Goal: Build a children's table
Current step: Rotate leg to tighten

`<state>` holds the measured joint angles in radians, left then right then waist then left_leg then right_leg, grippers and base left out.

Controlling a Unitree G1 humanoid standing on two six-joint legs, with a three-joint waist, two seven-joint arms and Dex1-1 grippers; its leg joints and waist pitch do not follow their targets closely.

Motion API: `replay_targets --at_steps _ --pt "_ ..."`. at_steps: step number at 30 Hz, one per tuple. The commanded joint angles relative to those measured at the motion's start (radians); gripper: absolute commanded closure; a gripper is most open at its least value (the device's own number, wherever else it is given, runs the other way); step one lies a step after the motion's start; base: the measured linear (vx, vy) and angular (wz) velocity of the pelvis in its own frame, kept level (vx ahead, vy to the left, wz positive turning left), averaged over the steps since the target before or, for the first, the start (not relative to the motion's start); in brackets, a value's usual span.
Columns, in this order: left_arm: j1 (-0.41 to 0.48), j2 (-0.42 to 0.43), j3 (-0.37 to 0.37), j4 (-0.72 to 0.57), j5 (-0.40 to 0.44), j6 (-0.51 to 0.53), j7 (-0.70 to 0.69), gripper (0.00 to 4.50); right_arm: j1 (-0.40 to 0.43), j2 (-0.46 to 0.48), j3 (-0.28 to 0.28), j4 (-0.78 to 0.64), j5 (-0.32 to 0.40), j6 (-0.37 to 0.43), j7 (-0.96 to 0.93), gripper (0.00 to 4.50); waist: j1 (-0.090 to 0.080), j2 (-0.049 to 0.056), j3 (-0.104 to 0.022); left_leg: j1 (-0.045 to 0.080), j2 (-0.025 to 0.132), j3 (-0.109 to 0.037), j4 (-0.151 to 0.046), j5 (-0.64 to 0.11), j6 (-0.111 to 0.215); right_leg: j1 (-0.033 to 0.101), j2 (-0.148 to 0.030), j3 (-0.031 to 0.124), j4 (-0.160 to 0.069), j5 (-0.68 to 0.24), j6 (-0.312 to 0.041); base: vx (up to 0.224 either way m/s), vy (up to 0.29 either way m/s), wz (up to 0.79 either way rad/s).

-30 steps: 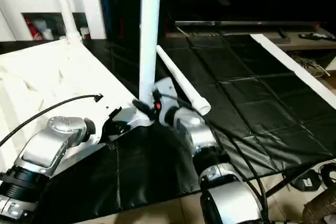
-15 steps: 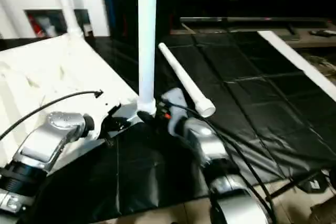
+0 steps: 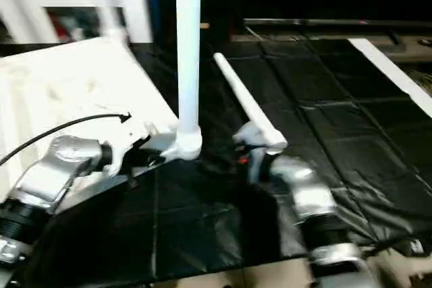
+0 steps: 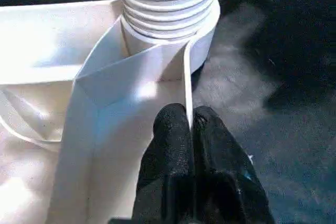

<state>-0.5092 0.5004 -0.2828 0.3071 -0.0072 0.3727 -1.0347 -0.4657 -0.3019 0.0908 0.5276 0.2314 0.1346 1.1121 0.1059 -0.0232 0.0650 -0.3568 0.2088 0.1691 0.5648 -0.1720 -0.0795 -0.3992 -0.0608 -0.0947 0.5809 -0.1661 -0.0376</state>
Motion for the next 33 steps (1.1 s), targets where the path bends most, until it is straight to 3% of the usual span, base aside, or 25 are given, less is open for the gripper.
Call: replay_targets --at_steps 1,7,11,14,20,27,33 --pt "-0.011 0.006 -0.063 -0.009 -0.007 -0.061 -0.095 4.5 -0.013 -0.023 0.021 -0.032 0.002 0.019 0.05 0.04 0.001 0.019 -0.075 0.013 0.03 0.0 -0.056 -0.179 0.035 0.057 -0.078 0.057 -0.054 -0.181 -0.19 0.0 0.0 0.0" --pt "-0.011 0.059 -0.127 0.002 0.014 -0.165 -0.233 4.5 -0.034 -0.056 0.1 -0.065 -0.025 0.034 0.145 0.04 0.02 0.019 -0.076 0.015 0.033 0.0 -0.054 -0.181 0.029 0.054 -0.08 0.055 -0.048 -0.167 -0.202 0.0 0.0 0.0" --pt "-0.02 0.073 -0.144 0.013 0.019 -0.205 -0.283 4.5 -0.064 -0.031 0.144 -0.019 -0.075 -0.02 0.147 0.04 0.029 0.017 -0.076 0.017 0.032 0.001 -0.054 -0.201 0.009 0.05 -0.084 0.057 -0.048 -0.21 -0.19 0.0 0.0 0.0" --pt "-0.024 0.074 -0.15 0.009 0.015 -0.214 -0.3 4.5 -0.085 -0.016 0.161 0.011 -0.085 -0.038 0.15 0.04 0.027 0.014 -0.072 0.017 0.032 0.001 -0.055 -0.238 -0.003 0.048 -0.085 0.058 -0.05 -0.258 -0.184 0.0 0.0 0.0" --pt "-0.028 0.068 -0.154 0.01 0.018 -0.226 -0.313 4.5 -0.116 -0.004 0.169 0.052 -0.081 -0.031 0.166 0.04 0.027 0.012 -0.074 0.015 0.031 0.0 -0.054 -0.229 -0.001 0.051 -0.088 0.058 -0.05 -0.284 -0.169 0.0 0.0 0.0" --pt "-0.03 0.063 -0.153 0.028 0.02 -0.242 -0.313 4.5 -0.124 -0.001 0.161 0.068 -0.064 -0.018 0.202 0.62 0.028 0.011 -0.078 0.011 0.032 0.001 -0.05 -0.195 0.01 0.053 -0.085 0.057 -0.04 -0.221 -0.183 0.0 0.0 0.0" --pt "-0.031 0.063 -0.151 0.034 0.023 -0.246 -0.311 4.5 -0.122 0.002 0.158 0.075 -0.061 -0.018 0.213 1.27 0.027 0.01 -0.075 0.011 0.031 0.001 -0.051 -0.21 0.007 0.052 -0.087 0.057 -0.044 -0.265 -0.173 0.0 0.0 0.0"
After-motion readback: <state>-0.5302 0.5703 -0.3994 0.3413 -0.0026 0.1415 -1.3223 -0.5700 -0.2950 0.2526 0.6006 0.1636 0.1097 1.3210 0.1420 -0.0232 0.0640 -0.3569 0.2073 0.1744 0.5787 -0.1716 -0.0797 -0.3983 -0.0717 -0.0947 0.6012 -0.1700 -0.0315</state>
